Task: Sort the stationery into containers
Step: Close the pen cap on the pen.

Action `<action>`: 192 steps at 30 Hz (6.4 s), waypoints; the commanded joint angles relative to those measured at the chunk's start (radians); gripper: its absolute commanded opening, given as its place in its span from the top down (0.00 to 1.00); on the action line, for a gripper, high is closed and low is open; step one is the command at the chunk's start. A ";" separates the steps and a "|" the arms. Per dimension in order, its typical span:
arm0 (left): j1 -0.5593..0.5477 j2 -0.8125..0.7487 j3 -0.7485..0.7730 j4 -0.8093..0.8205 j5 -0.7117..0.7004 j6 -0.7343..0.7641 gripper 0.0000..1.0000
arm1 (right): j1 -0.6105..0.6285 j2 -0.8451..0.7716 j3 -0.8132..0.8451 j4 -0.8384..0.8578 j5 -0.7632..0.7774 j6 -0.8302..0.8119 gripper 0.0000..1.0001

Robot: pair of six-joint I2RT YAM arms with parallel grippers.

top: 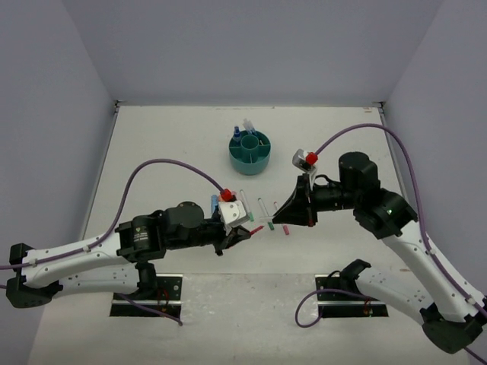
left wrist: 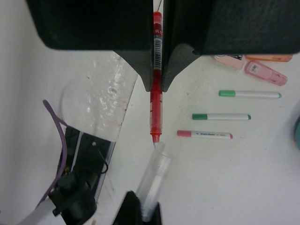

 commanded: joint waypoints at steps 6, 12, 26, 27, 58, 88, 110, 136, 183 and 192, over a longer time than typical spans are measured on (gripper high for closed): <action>0.000 0.000 0.025 -0.156 0.072 0.072 1.00 | 0.020 0.015 0.056 -0.093 0.033 -0.114 1.00; 0.001 -0.017 0.048 -0.253 0.035 0.090 1.00 | 0.072 0.055 0.054 -0.171 0.080 -0.179 1.00; 0.001 -0.060 0.036 -0.218 0.040 0.106 1.00 | 0.135 0.151 0.040 -0.157 0.097 -0.178 1.00; 0.001 -0.057 0.035 -0.215 0.036 0.107 1.00 | 0.138 0.150 0.037 -0.153 0.093 -0.177 1.00; 0.002 -0.041 0.029 -0.162 0.050 0.122 1.00 | 0.182 0.204 0.030 -0.092 0.027 -0.170 1.00; 0.002 -0.088 0.009 -0.082 0.071 0.109 1.00 | 0.214 0.287 0.075 -0.060 -0.033 -0.189 0.82; 0.002 -0.115 0.008 -0.081 0.033 0.092 1.00 | 0.210 0.202 0.061 -0.031 0.051 -0.169 0.29; 0.002 -0.252 -0.070 0.414 -0.330 -0.124 1.00 | 0.158 -0.026 -0.384 0.924 -0.007 0.278 0.01; 0.002 -0.217 -0.336 0.956 -0.294 -0.242 1.00 | 0.235 0.130 -0.218 1.001 0.064 0.308 1.00; 0.002 -0.264 -0.342 0.841 -0.300 -0.224 0.54 | 0.237 0.121 -0.172 0.849 0.023 0.230 1.00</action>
